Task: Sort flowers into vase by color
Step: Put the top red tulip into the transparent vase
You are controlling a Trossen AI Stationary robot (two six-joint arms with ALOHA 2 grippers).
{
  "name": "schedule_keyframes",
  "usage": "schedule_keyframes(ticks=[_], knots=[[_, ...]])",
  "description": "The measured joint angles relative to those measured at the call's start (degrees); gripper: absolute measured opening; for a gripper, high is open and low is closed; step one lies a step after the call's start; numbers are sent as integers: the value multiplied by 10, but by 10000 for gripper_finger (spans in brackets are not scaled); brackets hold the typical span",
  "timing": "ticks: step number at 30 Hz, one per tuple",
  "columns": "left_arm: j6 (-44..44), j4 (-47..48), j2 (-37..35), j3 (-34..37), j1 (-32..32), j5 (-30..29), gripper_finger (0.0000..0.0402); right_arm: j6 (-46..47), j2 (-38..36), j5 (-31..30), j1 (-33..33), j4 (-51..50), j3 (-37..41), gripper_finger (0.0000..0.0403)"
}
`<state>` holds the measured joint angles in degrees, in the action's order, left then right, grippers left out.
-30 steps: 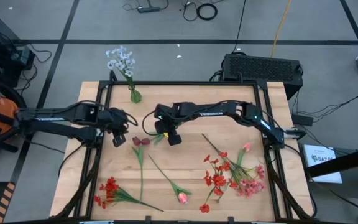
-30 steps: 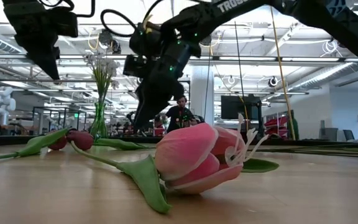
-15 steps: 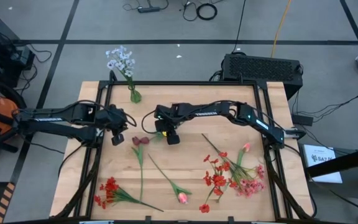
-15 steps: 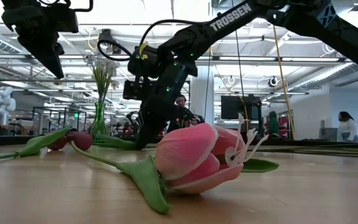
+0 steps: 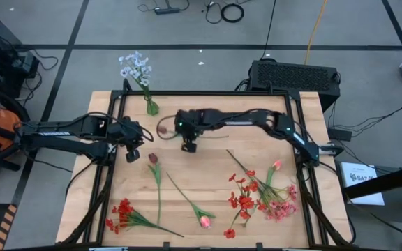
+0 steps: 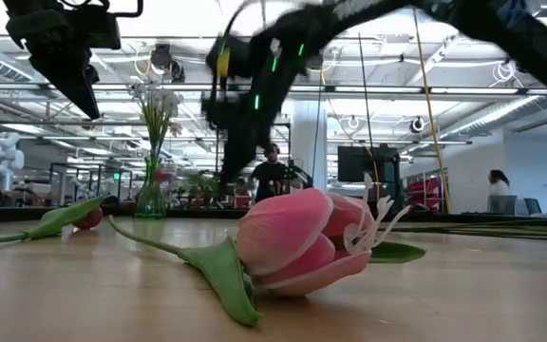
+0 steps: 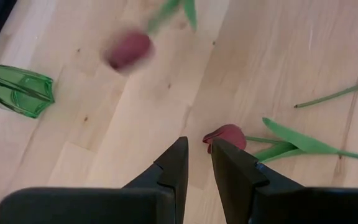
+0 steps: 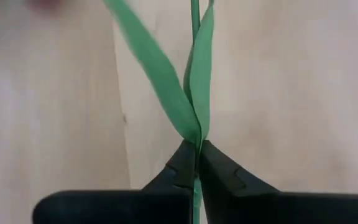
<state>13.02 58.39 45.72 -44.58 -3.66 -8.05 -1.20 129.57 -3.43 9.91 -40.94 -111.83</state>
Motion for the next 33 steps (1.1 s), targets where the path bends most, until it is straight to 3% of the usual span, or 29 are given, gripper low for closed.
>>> schedule_keyframes(ticks=[10, 19, 23, 28, 33], knots=[[31, -55, 0, 0, 0, 16, 79, 62, -205, -92, -2, -34, 8, 1], [46, -79, 0, 0, 0, 19, 79, 127, -442, -198, -53, -41, 135, 0], [47, -94, 0, 0, 0, 19, 79, 200, -552, -263, -110, -41, 225, 0], [47, -106, 0, 0, 0, 19, 79, 326, -672, -364, -229, -25, 327, 0], [47, -123, 0, 0, 0, 19, 79, 373, -715, -468, -362, 77, 420, 0]])
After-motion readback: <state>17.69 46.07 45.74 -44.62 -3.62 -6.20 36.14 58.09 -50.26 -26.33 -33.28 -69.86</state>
